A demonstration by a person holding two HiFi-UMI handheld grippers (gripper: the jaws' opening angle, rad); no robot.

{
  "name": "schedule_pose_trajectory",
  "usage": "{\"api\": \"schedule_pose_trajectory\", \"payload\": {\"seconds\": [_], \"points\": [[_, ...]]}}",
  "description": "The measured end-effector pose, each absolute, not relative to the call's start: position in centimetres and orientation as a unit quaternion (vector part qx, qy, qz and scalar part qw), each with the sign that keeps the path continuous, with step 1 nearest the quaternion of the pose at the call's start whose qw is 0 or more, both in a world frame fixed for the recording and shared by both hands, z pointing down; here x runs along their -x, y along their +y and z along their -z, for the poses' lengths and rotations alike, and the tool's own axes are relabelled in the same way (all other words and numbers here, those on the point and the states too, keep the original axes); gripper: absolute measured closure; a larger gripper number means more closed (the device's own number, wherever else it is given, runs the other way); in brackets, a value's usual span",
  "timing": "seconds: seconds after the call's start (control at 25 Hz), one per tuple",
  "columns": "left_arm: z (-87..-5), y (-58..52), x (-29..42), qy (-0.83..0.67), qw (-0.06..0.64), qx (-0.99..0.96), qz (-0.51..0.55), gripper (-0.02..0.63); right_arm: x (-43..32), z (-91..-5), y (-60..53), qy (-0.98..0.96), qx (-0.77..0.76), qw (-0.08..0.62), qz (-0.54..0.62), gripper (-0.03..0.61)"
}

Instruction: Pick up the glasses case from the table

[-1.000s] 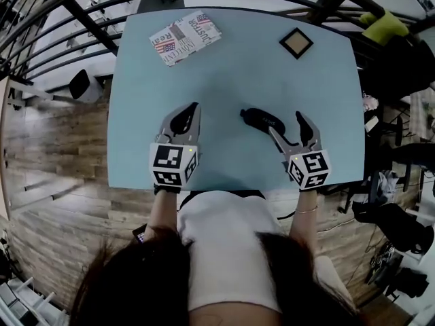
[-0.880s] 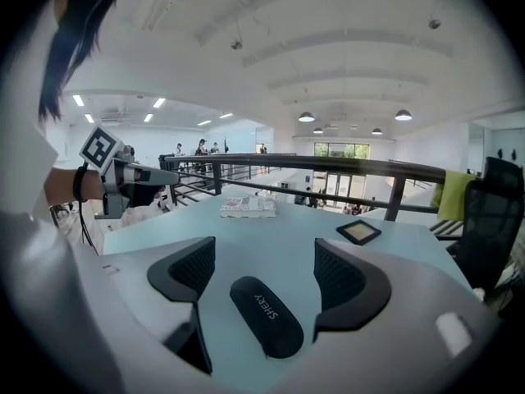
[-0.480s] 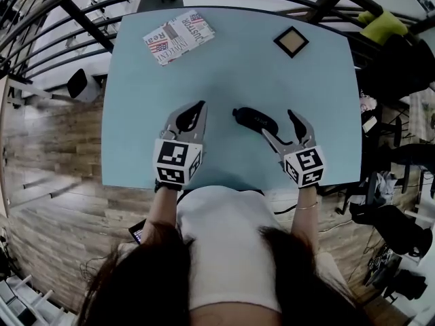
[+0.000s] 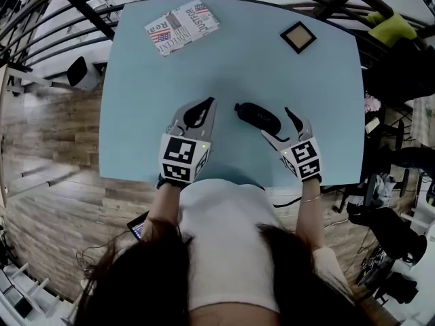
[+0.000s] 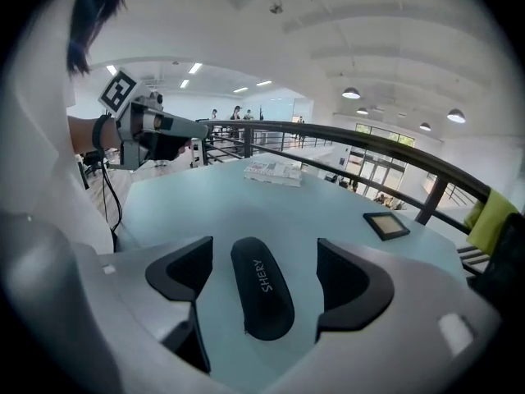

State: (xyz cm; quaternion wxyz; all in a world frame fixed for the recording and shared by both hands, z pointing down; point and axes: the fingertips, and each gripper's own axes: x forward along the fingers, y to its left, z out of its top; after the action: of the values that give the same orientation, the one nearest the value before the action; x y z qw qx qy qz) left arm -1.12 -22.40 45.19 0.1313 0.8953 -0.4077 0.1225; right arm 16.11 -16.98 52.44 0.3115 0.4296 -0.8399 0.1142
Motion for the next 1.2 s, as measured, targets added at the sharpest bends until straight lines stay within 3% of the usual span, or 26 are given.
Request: {"api": "schedule_pose_trajectory", "payload": {"seconds": [0.6, 1.2], "points": [[-46.3, -22.8, 0.1, -0.4, 0.149, -0.895, -0.132, 0.557, -15.3, -61.0, -16.8, -0.837, -0.298, 0.442, -0.125, 0.199], [-47.4, -22.8, -0.6, -0.397, 0.154, -0.892, -0.15, 0.557, -14.4, -65.4, -17.5, -0.829, -0.209, 0.505, -0.118, 0.181]]}}
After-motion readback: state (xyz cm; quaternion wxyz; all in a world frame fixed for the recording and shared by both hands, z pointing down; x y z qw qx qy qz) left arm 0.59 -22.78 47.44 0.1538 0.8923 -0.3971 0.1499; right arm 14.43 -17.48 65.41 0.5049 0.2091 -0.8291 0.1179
